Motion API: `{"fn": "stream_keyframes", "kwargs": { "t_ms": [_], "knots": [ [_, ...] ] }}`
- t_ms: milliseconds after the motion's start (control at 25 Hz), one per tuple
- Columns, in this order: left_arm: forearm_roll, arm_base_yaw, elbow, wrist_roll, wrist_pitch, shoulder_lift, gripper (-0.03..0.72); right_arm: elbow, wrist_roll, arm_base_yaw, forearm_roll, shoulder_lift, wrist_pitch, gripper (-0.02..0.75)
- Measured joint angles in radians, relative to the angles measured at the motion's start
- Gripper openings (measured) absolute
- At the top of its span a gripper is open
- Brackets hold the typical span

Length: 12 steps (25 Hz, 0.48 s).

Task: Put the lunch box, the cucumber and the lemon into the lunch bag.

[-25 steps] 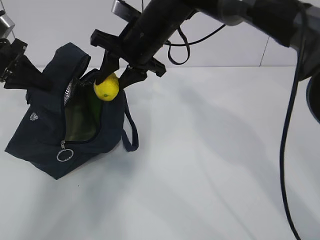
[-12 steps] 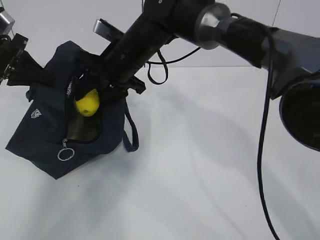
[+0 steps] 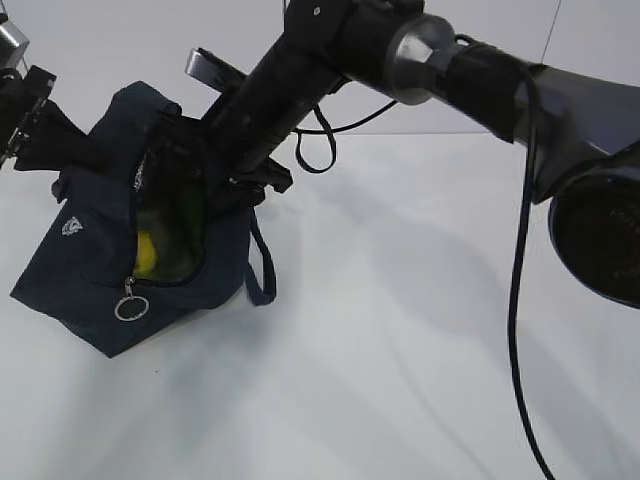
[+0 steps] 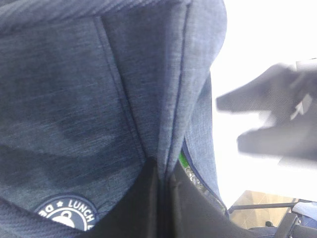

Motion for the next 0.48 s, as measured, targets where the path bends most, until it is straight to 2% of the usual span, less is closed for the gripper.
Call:
{"fn": "stream_keyframes", "kwargs": {
  "t_ms": [240,480],
  "knots": [
    [0.0,0.0,0.0,0.0,-0.004,0.0,-0.009,-0.1,0.0,-0.035,-0.023,0.0,0.048,0.531],
    [0.0,0.0,0.0,0.0,-0.006,0.0,-0.009,-0.155,0.03,-0.047,-0.158,0.0,0.052,0.531]
  ]
}}
